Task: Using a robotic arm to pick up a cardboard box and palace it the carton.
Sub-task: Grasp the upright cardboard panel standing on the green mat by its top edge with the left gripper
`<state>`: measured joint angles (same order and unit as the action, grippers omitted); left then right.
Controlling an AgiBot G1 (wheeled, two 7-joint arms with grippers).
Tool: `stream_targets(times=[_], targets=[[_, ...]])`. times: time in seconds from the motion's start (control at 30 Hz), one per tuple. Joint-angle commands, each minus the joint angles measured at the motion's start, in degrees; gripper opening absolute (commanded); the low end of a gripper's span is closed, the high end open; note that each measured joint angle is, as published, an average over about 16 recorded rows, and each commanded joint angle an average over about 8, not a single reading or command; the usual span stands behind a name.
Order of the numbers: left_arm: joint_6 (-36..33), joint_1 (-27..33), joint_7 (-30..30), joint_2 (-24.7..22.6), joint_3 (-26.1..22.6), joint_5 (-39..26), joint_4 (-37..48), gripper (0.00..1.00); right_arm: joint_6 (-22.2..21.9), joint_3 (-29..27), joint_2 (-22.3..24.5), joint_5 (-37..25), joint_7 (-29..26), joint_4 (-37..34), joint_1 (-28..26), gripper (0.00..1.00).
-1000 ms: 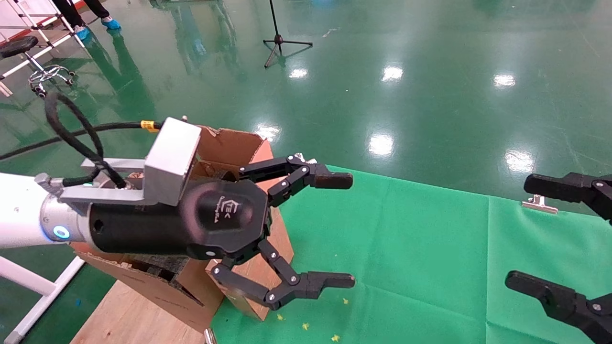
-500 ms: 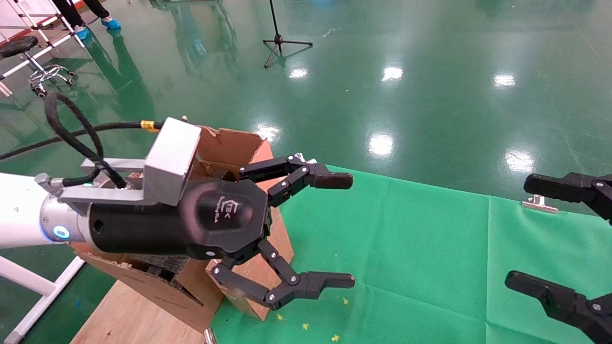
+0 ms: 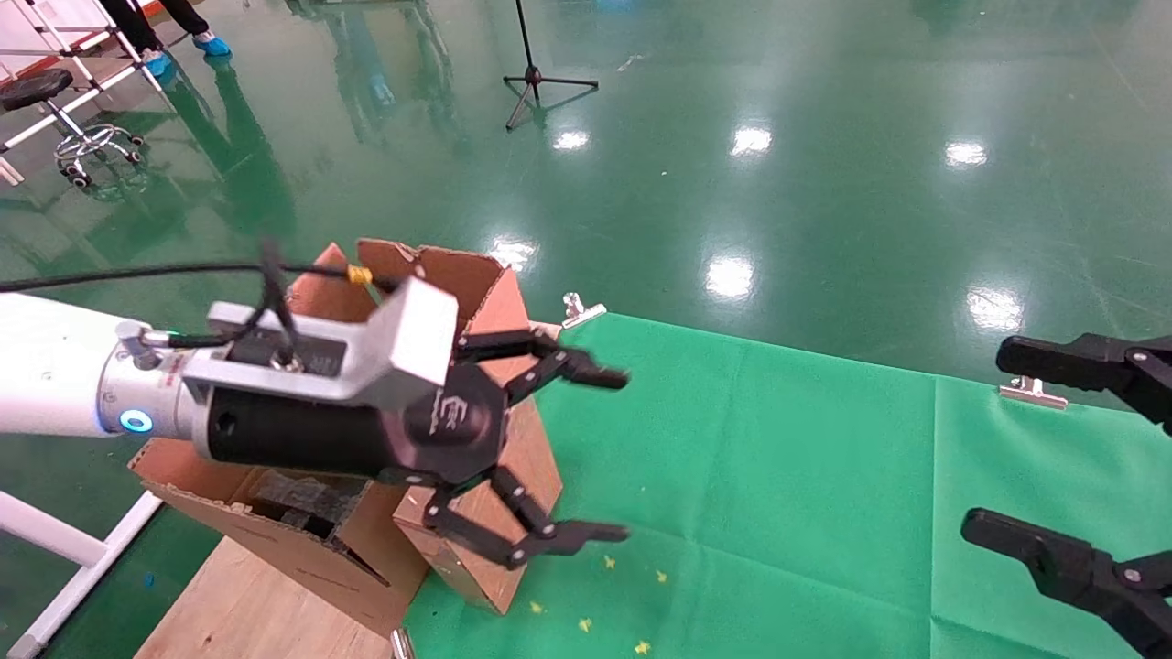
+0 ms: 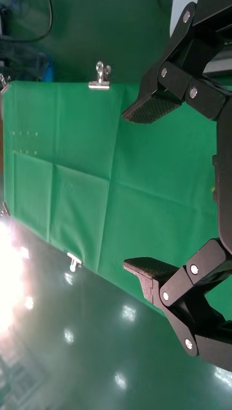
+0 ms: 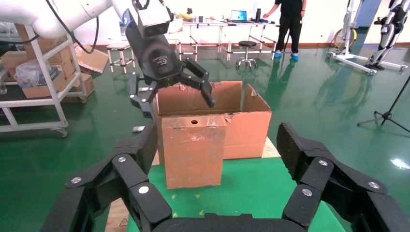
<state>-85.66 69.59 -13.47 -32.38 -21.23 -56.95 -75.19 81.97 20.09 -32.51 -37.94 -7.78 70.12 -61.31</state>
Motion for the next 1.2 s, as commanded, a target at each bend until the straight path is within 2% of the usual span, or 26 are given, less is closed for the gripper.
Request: stream_targets(times=[0.03, 0.27, 0.47, 0.57, 0.7, 0.9, 1.0, 1.2], targets=[[0.0, 1.1, -0.4, 0.4, -0.7, -1.7, -0.1, 1.00, 0.0, 0.0, 0.0, 0.0, 0.0, 0.0, 0.0, 0.00], [0.4, 2.4, 0.0, 1.0, -1.0, -4.2, -0.6, 1.00, 0.0, 0.0, 0.0, 0.0, 0.0, 0.0, 0.0, 0.00], [2.6, 6.6, -3.2, 2.1, -3.1, -14.1, -1.8, 1.00, 0.0, 0.0, 0.0, 0.0, 0.0, 0.0, 0.0, 0.00], [3.1, 9.9, -8.3, 2.2, -5.1, -21.4, -2.1, 1.00, 0.0, 0.0, 0.0, 0.0, 0.0, 0.0, 0.0, 0.00], [2.6, 14.2, -19.5, 1.4, -7.7, -29.5, -2.2, 1.00, 0.0, 0.0, 0.0, 0.0, 0.0, 0.0, 0.0, 0.00], [1.9, 17.4, -36.3, -0.5, -9.3, -33.8, -2.3, 1.00, 0.0, 0.0, 0.0, 0.0, 0.0, 0.0, 0.0, 0.00], [1.6, 18.3, -41.4, -1.3, -9.9, -35.1, -2.5, 1.00, 0.0, 0.0, 0.0, 0.0, 0.0, 0.0, 0.0, 0.00], [-0.1, 20.7, -47.0, -3.1, -12.1, -39.2, -2.7, 1.00, 0.0, 0.0, 0.0, 0.0, 0.0, 0.0, 0.0, 0.00]])
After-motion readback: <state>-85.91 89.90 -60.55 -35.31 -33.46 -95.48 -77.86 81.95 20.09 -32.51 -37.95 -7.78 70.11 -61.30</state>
